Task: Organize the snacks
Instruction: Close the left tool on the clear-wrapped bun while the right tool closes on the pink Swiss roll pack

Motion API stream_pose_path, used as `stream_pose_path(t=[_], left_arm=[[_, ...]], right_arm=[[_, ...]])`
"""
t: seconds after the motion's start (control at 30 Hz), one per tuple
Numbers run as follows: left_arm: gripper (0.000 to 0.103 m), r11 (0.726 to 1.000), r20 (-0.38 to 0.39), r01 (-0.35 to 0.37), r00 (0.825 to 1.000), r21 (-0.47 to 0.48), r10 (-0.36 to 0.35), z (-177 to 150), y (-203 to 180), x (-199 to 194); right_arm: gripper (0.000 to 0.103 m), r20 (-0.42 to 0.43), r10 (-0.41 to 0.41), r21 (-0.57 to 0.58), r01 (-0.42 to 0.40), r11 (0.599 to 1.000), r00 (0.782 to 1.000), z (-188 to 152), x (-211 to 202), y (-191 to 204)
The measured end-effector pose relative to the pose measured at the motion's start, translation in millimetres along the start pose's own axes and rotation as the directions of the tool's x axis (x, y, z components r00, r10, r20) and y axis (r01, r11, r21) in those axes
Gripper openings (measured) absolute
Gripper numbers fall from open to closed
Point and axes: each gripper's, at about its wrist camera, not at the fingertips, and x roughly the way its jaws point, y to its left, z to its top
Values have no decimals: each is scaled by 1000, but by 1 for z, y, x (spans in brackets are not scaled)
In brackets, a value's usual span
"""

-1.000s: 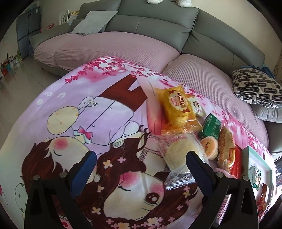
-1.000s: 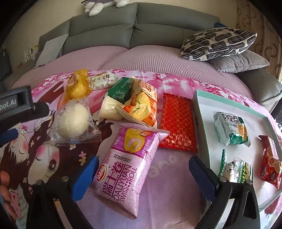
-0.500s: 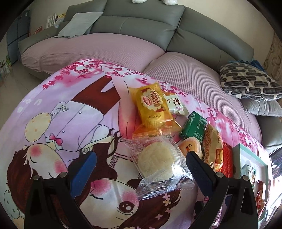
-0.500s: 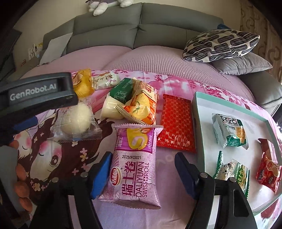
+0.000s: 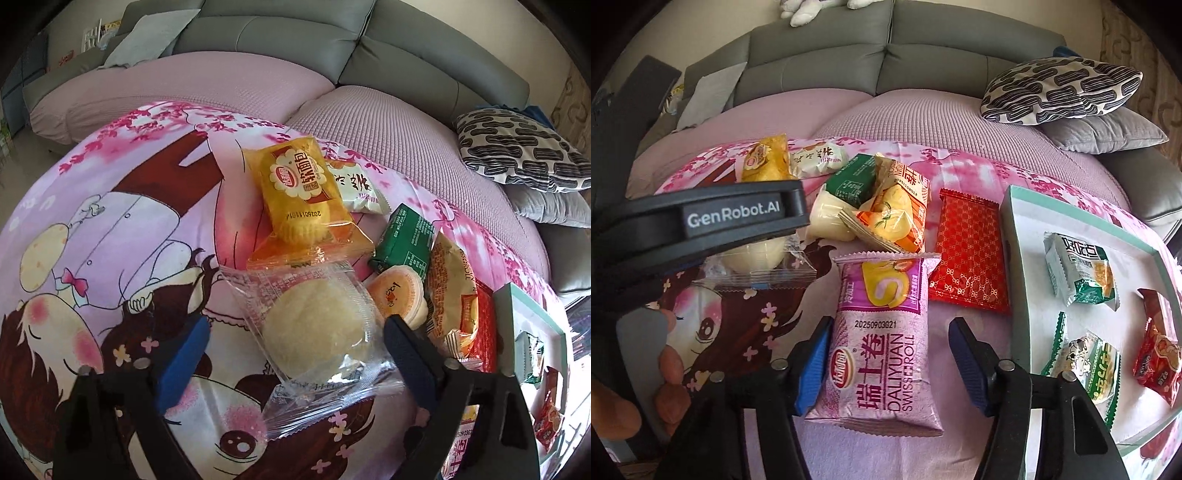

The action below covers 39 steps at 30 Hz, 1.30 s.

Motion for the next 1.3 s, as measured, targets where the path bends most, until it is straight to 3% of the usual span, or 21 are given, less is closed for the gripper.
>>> stream_pose_path(t=[0.17, 0.33, 0.73, 1.03, 1.3], left_arm=[[71, 999, -13, 33, 999, -1, -33, -1, -2, -1], [61, 999, -28, 37, 999, 22, -36, -3, -6, -4], [56, 1000, -28, -2, 1000, 25, 3, -9, 1, -23], [49, 1000, 42, 5, 999, 15, -6, -5, 2, -51], [48, 1000, 77, 12, 997, 26, -14, -3, -3, -66]], right_arm=[[54, -3, 18, -4, -18, 1000, 1000, -1, -1, 2], [48, -12, 41, 1, -41, 999, 999, -1, 0, 2], [41, 31, 98, 61, -99, 993, 995, 1, -12, -8], [41, 138, 111, 73, -122, 990, 984, 10, -41, -15], [41, 158, 106, 109, -124, 986, 982, 13, -49, -26]])
